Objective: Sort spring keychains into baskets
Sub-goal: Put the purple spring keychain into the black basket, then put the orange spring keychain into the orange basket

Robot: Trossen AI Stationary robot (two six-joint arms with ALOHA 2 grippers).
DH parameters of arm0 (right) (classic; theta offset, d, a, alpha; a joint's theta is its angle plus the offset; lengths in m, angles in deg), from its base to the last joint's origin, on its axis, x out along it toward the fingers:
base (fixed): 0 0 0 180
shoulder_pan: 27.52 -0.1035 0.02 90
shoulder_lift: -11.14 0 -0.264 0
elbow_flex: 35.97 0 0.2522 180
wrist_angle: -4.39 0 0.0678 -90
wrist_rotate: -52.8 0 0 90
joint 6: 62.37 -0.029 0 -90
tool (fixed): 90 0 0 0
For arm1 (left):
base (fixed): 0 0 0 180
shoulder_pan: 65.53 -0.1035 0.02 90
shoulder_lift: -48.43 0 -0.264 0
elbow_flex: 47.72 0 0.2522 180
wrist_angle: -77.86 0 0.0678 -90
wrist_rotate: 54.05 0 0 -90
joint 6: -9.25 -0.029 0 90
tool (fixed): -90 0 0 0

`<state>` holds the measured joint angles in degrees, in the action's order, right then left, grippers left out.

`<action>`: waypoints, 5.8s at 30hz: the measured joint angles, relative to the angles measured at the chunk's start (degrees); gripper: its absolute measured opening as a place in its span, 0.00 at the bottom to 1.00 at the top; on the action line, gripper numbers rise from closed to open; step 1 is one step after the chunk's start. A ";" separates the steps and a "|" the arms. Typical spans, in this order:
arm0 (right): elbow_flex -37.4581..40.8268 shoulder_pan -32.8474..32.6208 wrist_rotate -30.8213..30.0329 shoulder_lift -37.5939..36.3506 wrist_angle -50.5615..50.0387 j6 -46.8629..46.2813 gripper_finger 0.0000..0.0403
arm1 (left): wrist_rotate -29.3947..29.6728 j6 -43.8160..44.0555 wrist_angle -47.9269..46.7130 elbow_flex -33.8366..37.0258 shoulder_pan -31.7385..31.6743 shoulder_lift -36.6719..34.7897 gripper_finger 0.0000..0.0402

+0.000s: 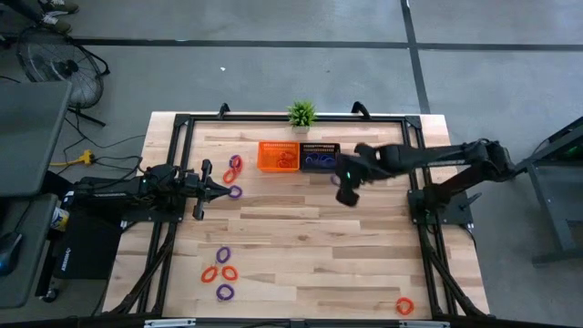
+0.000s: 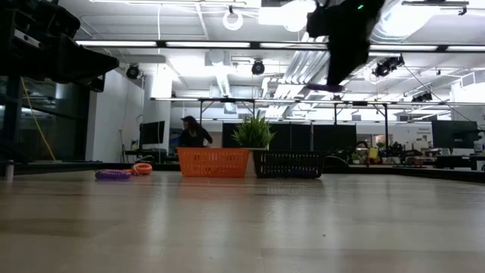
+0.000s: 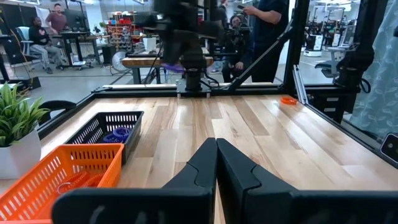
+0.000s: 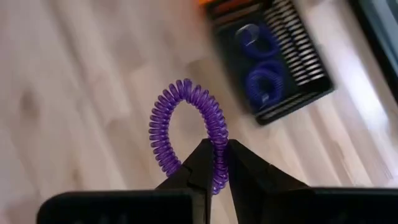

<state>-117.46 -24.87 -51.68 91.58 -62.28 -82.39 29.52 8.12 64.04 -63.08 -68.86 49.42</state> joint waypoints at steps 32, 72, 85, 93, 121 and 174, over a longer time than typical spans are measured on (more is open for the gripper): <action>-0.02 21.12 11.28 19.77 19.79 -12.76 0.19 | 0.01 -0.01 0.00 0.01 -0.02 -0.01 0.00; -0.04 -20.48 19.23 3.71 -8.34 -18.36 0.32 | 0.00 0.01 0.00 -0.01 -0.02 -0.01 0.00; 5.88 -42.60 19.00 3.88 -0.54 -36.02 0.32 | -0.01 0.00 0.00 -0.01 -0.02 -0.01 0.00; 13.26 -51.22 24.43 3.93 12.40 -38.06 0.32 | 0.01 -0.01 0.00 -0.01 -0.02 -0.01 0.00; 18.40 -70.34 15.74 10.67 21.31 -32.43 0.32 | -0.01 -0.01 0.00 -0.01 -0.02 -0.01 0.00; 18.08 -70.83 4.74 19.68 24.37 -27.17 0.03 | 0.01 0.01 0.00 -0.01 -0.02 -0.01 0.00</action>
<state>-99.38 -95.70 -46.94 111.26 -37.92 -109.55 29.54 8.12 64.04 -63.09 -68.88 49.41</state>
